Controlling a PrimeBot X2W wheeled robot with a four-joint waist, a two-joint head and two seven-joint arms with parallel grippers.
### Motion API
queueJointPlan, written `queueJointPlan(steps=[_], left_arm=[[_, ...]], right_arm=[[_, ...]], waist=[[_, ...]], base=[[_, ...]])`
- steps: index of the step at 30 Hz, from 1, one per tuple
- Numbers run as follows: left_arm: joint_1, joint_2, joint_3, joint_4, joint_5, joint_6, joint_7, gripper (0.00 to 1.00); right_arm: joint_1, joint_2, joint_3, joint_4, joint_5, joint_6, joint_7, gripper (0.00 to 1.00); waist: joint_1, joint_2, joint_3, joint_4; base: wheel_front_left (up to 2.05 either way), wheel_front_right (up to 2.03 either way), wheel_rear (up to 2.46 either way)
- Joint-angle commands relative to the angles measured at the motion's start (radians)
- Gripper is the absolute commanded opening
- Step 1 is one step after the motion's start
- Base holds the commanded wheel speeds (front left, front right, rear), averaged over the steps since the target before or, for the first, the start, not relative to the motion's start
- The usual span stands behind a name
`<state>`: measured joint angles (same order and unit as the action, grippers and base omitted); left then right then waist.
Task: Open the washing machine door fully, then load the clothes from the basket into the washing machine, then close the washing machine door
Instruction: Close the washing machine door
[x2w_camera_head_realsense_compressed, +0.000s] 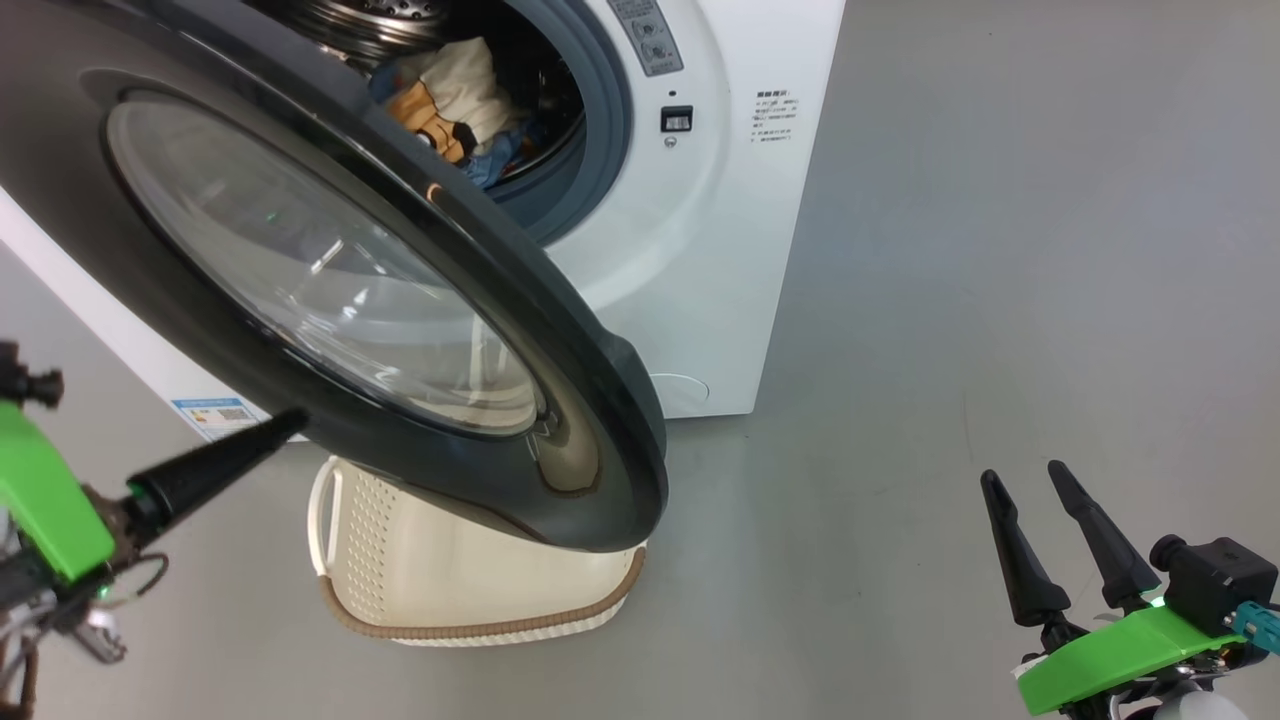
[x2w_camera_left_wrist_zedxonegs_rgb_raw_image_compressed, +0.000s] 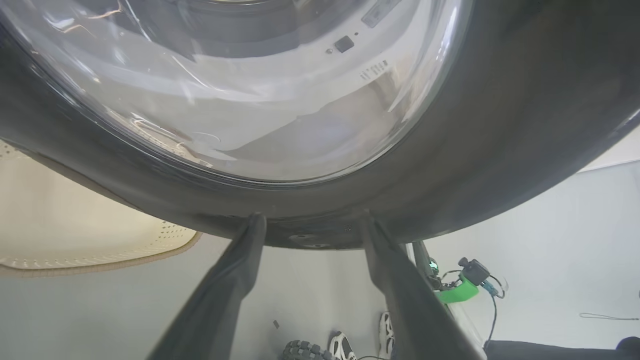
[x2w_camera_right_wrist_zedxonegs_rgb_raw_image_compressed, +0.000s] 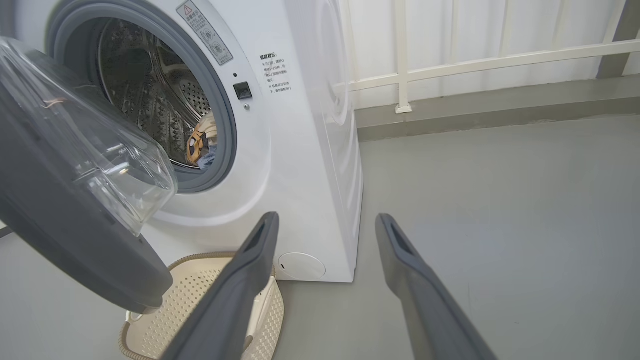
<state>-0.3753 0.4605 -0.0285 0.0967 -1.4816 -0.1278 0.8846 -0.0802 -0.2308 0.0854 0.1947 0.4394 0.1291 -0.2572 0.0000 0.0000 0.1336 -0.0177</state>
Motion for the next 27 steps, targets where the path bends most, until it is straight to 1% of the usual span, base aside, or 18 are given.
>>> queueJointPlan(steps=[1,3,4,6,14,18,24,27], left_arm=[[0.002,0.060,0.042,-0.026,0.025,-0.003,-0.028,1.00],[0.016,0.058,0.040,-0.027,0.026,-0.003,-0.046,1.00],[0.044,0.058,0.037,-0.027,0.035,-0.003,-0.088,1.00],[0.059,0.058,0.031,-0.028,0.038,-0.003,-0.105,1.00],[0.154,0.059,-0.004,-0.017,0.056,-0.003,-0.278,1.00],[0.204,0.059,-0.033,0.005,0.062,-0.003,-0.368,1.00],[0.246,0.039,-0.075,0.045,0.041,-0.003,-0.496,1.00],[0.259,0.047,-0.111,0.064,0.058,-0.003,-0.549,1.00]], right_arm=[[0.013,-0.022,0.019,-0.026,-0.001,0.002,-0.005,1.00],[0.014,-0.023,0.018,-0.027,-0.001,0.002,-0.005,1.00],[0.017,-0.024,0.014,-0.029,-0.001,0.002,-0.005,1.00],[0.018,-0.025,0.012,-0.030,-0.001,0.002,-0.005,1.00],[0.016,-0.028,0.000,-0.037,-0.001,0.002,-0.005,1.00],[0.013,-0.027,-0.006,-0.038,-0.002,0.002,-0.005,1.00],[0.015,-0.024,-0.013,-0.036,-0.003,0.002,-0.005,1.00],[0.015,-0.023,-0.012,-0.034,-0.003,0.002,-0.005,1.00]], waist=[[0.0000,0.0000,-0.001,0.000],[0.0000,0.0000,-0.002,0.001],[0.0000,0.0000,-0.003,0.001],[0.0000,0.0000,-0.003,0.001],[0.0000,0.0000,0.014,0.004],[0.0000,0.0000,0.020,0.004],[0.0000,0.0000,0.021,0.002],[0.0000,0.0000,0.019,-0.001]], base=[[0.00,0.00,0.00],[0.00,0.00,0.00],[0.00,0.00,0.00],[0.00,0.00,0.00],[0.00,0.00,0.00],[0.00,0.00,0.00],[0.00,0.00,0.00],[0.00,0.00,0.00]])
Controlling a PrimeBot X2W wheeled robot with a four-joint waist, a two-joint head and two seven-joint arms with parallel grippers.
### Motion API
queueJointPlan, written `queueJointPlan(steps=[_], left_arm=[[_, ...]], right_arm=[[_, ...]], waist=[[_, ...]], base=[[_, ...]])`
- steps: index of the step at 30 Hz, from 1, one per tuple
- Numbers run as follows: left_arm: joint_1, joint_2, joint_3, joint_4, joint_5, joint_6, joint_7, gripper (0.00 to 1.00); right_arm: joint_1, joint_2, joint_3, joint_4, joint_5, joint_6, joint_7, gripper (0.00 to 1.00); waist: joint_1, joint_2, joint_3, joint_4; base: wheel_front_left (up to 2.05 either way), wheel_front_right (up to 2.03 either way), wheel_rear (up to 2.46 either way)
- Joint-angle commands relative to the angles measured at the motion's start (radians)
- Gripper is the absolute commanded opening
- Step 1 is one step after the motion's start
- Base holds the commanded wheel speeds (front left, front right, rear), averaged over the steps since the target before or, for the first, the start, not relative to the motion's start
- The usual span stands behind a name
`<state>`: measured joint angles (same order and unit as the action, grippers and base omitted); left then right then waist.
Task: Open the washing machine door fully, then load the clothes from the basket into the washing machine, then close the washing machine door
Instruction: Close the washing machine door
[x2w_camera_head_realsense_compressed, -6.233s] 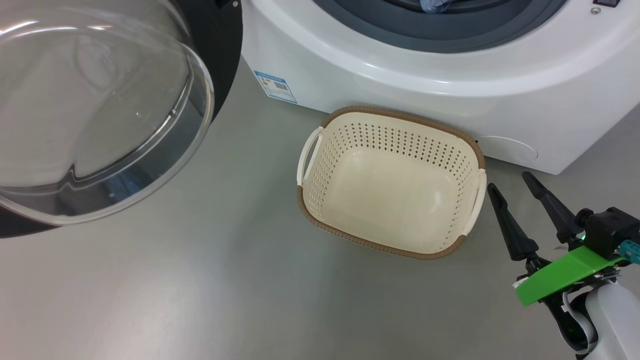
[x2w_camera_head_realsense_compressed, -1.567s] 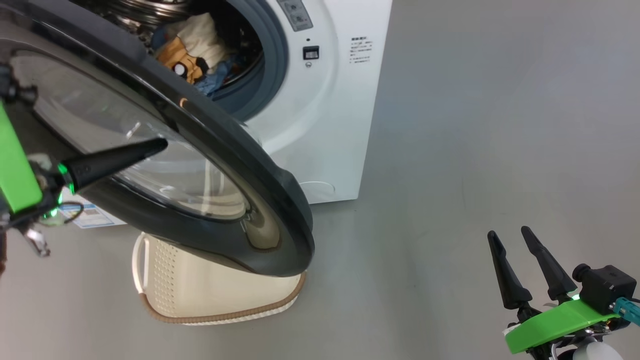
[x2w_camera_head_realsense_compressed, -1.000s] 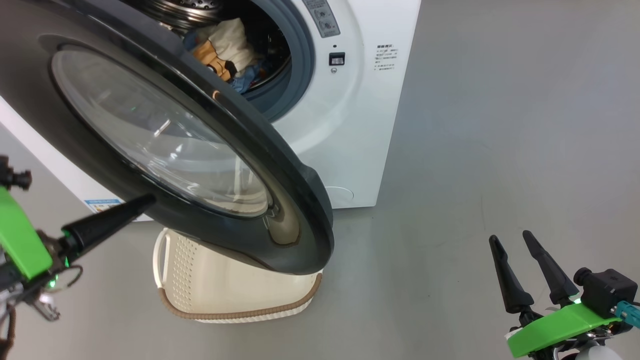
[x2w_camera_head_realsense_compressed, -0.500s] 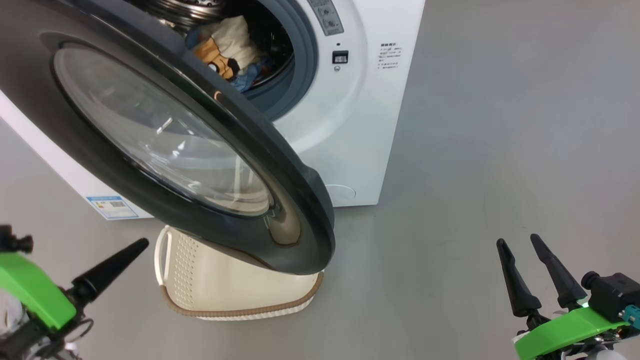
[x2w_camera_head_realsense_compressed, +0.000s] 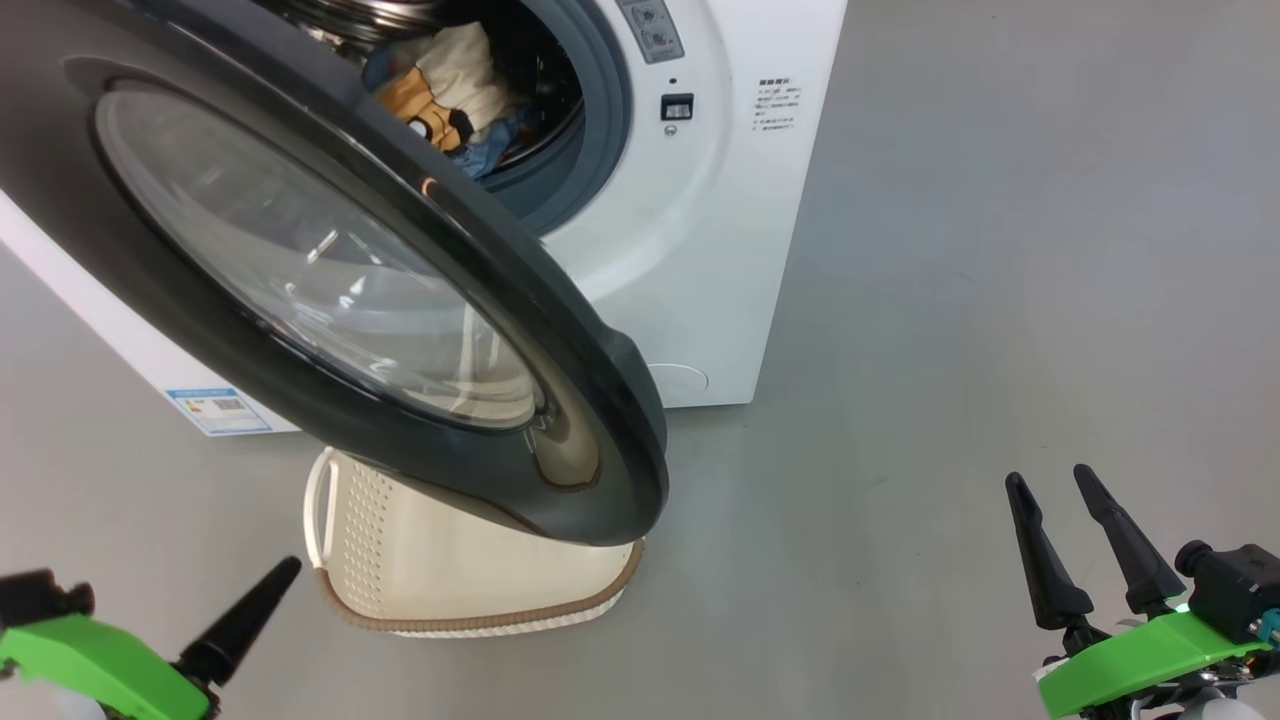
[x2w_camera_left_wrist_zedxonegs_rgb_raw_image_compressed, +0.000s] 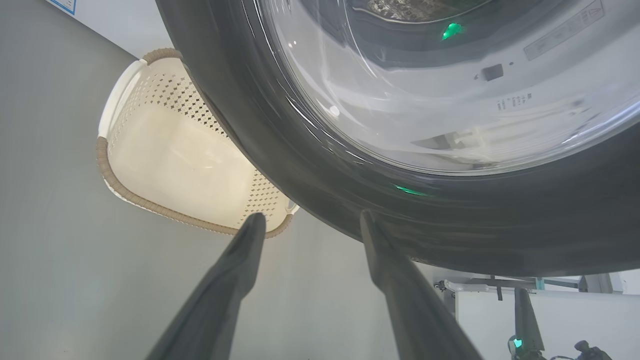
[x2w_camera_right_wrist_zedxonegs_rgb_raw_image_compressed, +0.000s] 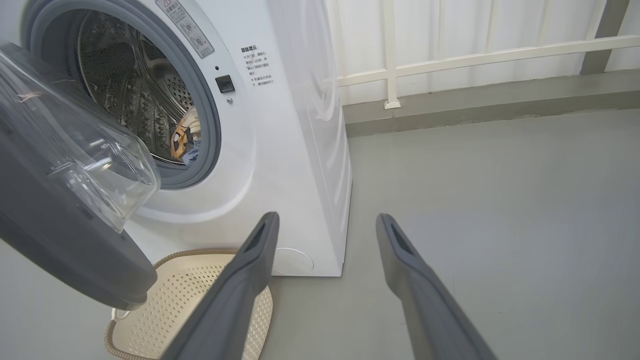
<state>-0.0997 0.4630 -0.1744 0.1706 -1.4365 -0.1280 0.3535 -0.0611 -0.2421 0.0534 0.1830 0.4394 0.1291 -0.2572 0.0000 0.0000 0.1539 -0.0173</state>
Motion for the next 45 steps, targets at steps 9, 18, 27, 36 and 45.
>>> queueJointPlan(steps=[9,18,27,36,45], left_arm=[[-0.004,0.072,-0.090,0.055,0.062,-0.003,-0.212,1.00],[-0.033,0.106,-0.231,0.112,0.119,-0.003,-0.447,1.00],[-0.089,0.123,-0.334,0.183,0.236,-0.003,-0.613,1.00],[-0.065,0.020,-0.123,0.144,0.521,-0.003,-0.615,1.00],[-0.014,-0.068,0.017,0.068,0.743,-0.003,-0.615,1.00]], right_arm=[[0.006,-0.011,0.006,-0.017,0.002,0.002,-0.005,1.00],[0.018,-0.011,-0.005,-0.011,0.009,0.002,-0.005,1.00],[0.027,-0.011,-0.007,-0.004,0.015,0.002,-0.005,1.00],[0.035,-0.014,-0.011,-0.005,0.017,0.002,-0.005,1.00],[0.037,-0.020,-0.016,-0.007,0.016,0.002,-0.005,1.00]], waist=[[0.0000,0.0000,-0.007,-0.019],[0.0000,0.0000,-0.014,-0.034],[0.0000,0.0000,-0.025,-0.047],[0.0000,0.0000,-0.029,-0.048],[0.0000,0.0000,-0.031,-0.050]], base=[[0.00,0.00,0.00],[0.00,0.00,0.00],[0.00,0.00,0.00],[0.00,0.00,0.00],[0.00,0.00,0.00]])
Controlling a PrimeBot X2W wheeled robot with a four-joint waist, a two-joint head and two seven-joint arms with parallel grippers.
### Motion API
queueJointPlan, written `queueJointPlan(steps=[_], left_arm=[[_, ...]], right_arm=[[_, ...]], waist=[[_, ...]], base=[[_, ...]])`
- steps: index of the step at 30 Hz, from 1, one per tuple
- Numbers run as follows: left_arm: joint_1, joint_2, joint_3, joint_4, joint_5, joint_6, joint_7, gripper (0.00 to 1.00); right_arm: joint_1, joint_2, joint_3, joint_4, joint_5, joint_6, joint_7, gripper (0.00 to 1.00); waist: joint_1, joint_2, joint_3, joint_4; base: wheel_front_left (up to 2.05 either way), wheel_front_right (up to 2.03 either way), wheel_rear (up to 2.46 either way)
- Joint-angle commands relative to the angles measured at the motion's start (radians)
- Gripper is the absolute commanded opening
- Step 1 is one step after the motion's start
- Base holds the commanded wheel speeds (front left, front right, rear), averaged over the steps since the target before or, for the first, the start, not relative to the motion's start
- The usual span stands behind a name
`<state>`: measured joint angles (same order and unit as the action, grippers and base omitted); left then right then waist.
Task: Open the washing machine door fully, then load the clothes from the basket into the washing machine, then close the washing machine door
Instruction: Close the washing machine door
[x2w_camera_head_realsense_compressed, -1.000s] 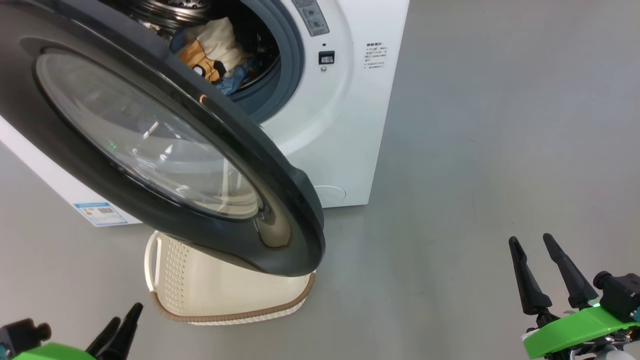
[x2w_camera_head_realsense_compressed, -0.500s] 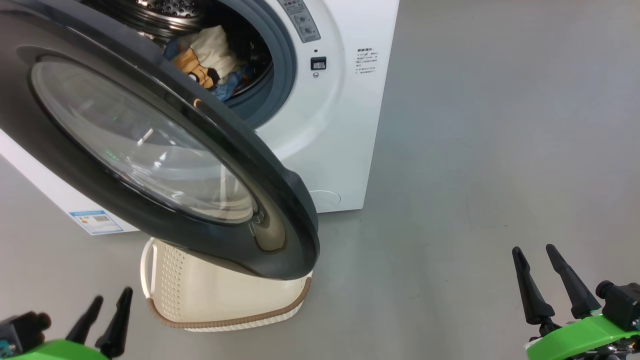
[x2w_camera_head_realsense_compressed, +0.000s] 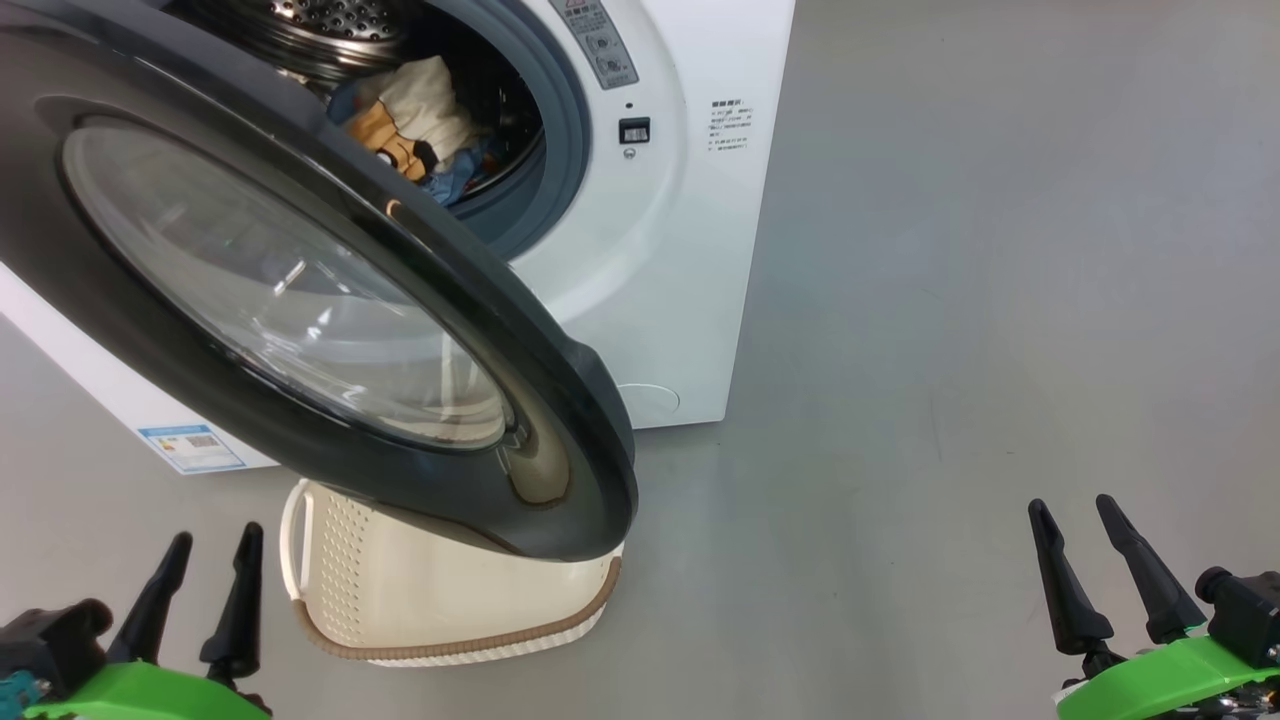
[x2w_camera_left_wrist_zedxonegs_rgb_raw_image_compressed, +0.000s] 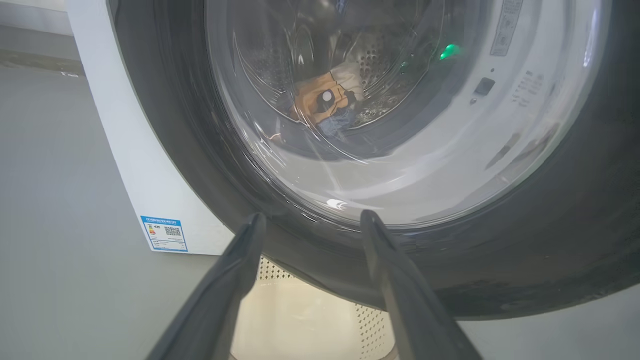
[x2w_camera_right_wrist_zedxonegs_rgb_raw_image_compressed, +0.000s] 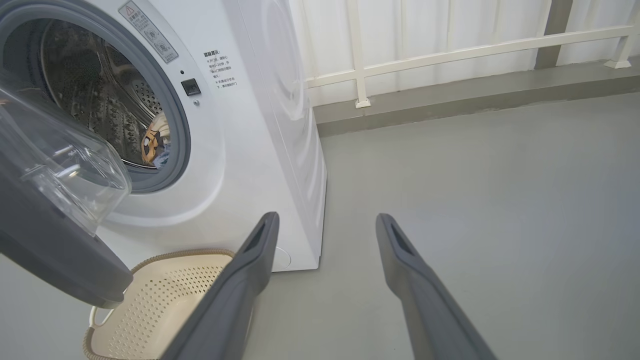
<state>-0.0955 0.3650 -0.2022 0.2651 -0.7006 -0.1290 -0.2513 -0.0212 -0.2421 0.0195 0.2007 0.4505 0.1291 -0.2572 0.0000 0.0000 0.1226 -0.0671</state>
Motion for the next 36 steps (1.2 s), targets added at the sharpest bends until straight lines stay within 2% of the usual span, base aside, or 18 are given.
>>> queueJointPlan(steps=[1,15,33,34,36], left_arm=[[-0.013,0.020,0.052,-0.032,0.022,-0.002,-0.010,1.00],[0.025,-0.095,0.152,-0.076,0.181,-0.002,-0.010,1.00],[0.027,-0.111,0.154,-0.072,0.205,-0.002,-0.010,1.00],[0.026,-0.113,0.152,-0.072,0.206,-0.002,-0.010,1.00],[0.024,-0.120,0.153,-0.072,0.205,-0.002,-0.010,1.00]], right_arm=[[-0.002,-0.020,0.018,-0.025,0.005,0.002,-0.005,1.00],[-0.015,-0.014,0.022,-0.024,0.003,0.002,-0.005,1.00],[-0.029,-0.005,0.034,-0.027,-0.003,0.002,-0.005,1.00],[-0.031,-0.004,0.036,-0.027,-0.002,0.002,-0.005,0.60],[-0.038,-0.002,0.043,-0.029,0.002,0.002,-0.005,0.23]], waist=[[0.0000,0.0000,0.000,0.000],[0.0000,0.0000,0.016,0.002],[0.0000,0.0000,0.018,0.016],[0.0000,0.0000,0.018,0.020],[0.0000,0.0000,0.017,0.027]], base=[[0.00,0.00,0.00],[0.00,0.00,0.00],[0.00,0.00,0.00],[0.00,0.00,0.00],[0.00,0.00,0.00]])
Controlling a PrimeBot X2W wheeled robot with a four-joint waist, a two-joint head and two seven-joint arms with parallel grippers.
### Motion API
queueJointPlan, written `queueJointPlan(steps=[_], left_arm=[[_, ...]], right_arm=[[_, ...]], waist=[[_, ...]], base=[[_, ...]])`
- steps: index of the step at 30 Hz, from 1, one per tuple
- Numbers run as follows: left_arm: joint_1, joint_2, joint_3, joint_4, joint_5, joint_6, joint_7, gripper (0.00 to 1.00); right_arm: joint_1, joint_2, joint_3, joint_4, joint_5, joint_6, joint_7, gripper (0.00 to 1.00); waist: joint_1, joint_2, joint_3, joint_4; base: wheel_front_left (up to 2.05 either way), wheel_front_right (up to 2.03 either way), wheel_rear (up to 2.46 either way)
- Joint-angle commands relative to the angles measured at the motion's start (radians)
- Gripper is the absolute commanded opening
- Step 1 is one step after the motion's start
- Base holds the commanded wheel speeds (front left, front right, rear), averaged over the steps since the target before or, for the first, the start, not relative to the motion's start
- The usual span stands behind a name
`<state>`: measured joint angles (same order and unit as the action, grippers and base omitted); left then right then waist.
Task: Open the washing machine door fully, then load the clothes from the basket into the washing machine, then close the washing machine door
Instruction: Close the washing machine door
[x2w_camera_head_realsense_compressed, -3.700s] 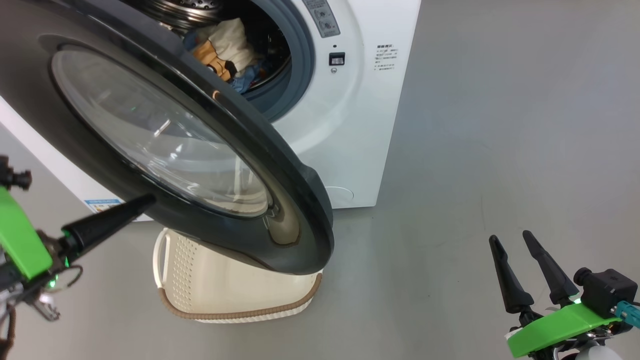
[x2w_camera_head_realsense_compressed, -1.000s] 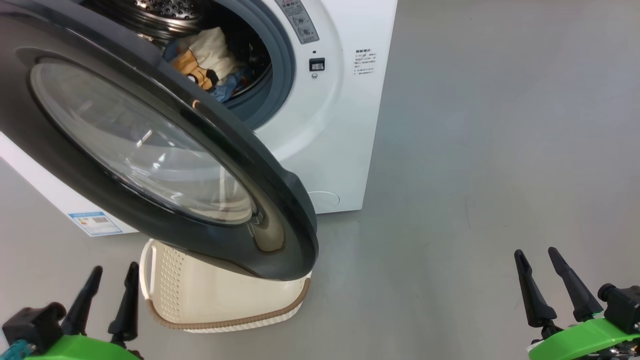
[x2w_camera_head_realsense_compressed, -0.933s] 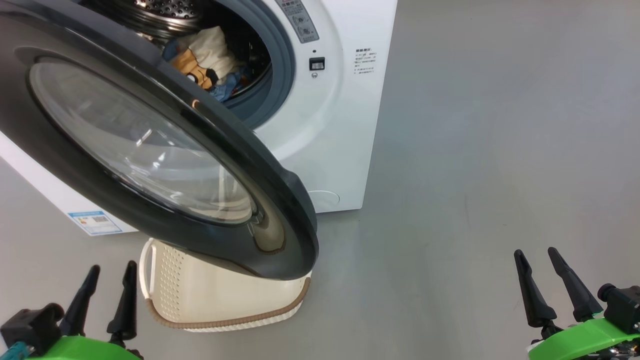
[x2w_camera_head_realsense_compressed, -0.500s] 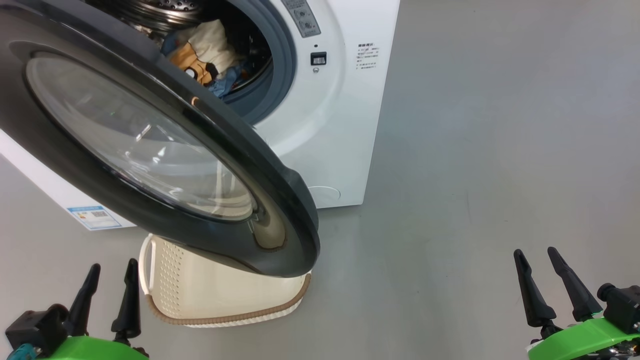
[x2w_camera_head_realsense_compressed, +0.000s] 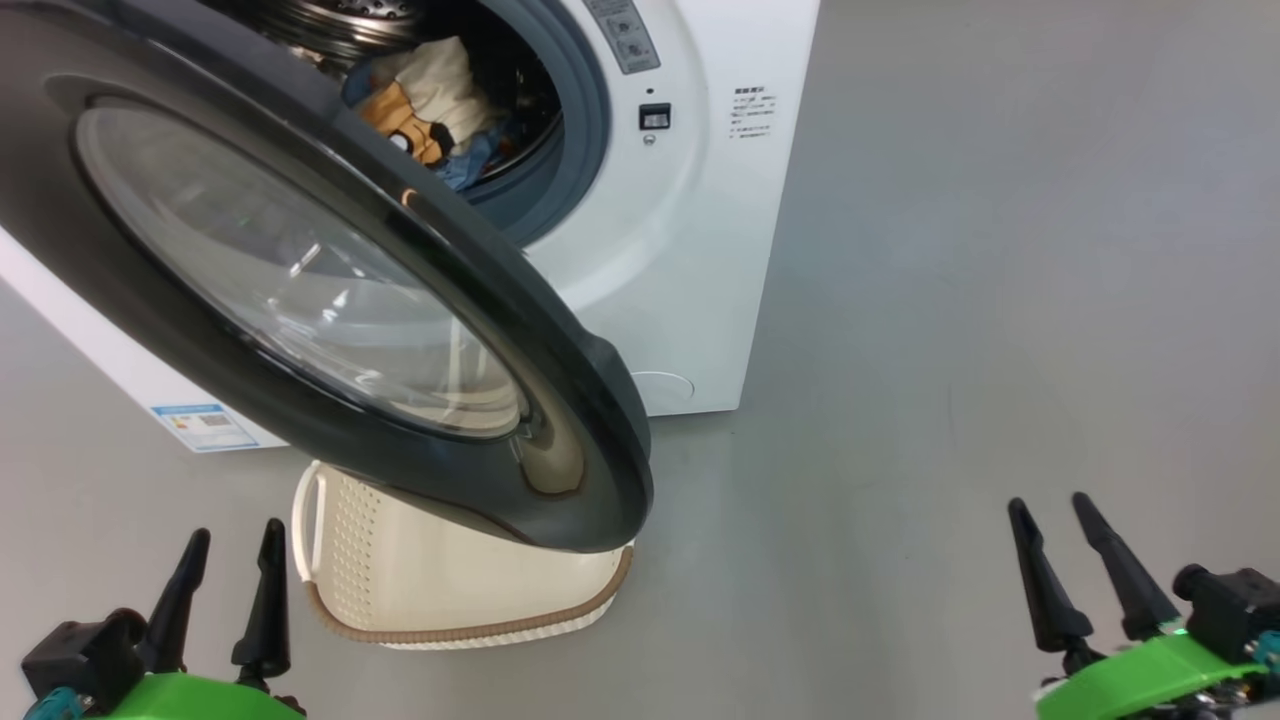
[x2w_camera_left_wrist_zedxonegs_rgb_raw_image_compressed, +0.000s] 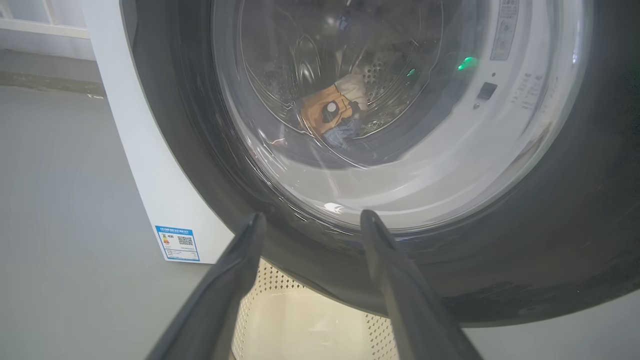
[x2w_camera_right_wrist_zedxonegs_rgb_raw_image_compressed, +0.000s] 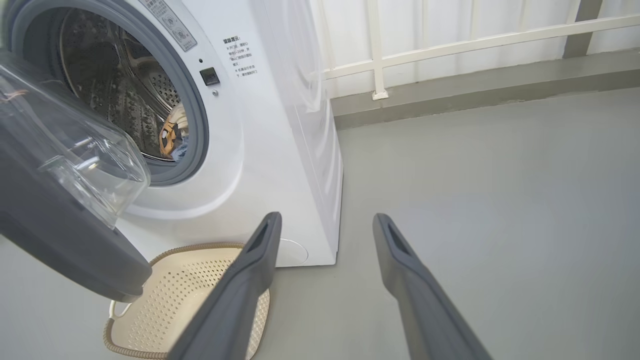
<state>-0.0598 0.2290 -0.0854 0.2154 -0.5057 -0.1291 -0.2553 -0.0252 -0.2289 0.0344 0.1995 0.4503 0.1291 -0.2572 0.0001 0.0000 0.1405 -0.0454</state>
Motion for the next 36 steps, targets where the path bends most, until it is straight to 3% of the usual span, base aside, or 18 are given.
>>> queueJointPlan(steps=[1,15,25,30,36], left_arm=[[-0.012,0.013,0.034,-0.024,0.011,-0.002,-0.006,1.00],[-0.001,-0.021,0.060,-0.037,0.024,-0.002,-0.006,1.00],[0.010,-0.037,0.060,-0.055,0.028,-0.002,-0.006,1.00],[0.016,-0.043,0.060,-0.056,0.030,-0.002,-0.006,1.00],[0.017,-0.048,0.055,-0.055,0.030,-0.002,-0.006,1.00]], right_arm=[[-0.041,-0.013,0.033,-0.029,0.004,0.002,-0.005,0.00],[-0.212,0.030,0.164,-0.183,-0.006,0.002,-0.005,0.00],[-0.269,0.041,0.357,-0.359,-0.023,0.002,-0.005,0.00],[-0.273,0.042,0.481,-0.366,-0.013,0.002,-0.005,0.00],[-0.260,0.039,0.622,-0.290,0.018,0.002,-0.005,0.00]], waist=[[-0.0001,0.0000,-0.001,0.008],[-0.0001,0.0000,-0.015,0.057],[-0.0001,0.0000,-0.025,0.085],[-0.0001,0.0000,-0.029,0.094],[-0.0001,0.0000,-0.032,0.107]], base=[[0.00,0.00,0.00],[0.00,0.00,0.00],[0.00,0.00,0.00],[0.00,0.00,0.00],[0.00,0.00,0.00]])
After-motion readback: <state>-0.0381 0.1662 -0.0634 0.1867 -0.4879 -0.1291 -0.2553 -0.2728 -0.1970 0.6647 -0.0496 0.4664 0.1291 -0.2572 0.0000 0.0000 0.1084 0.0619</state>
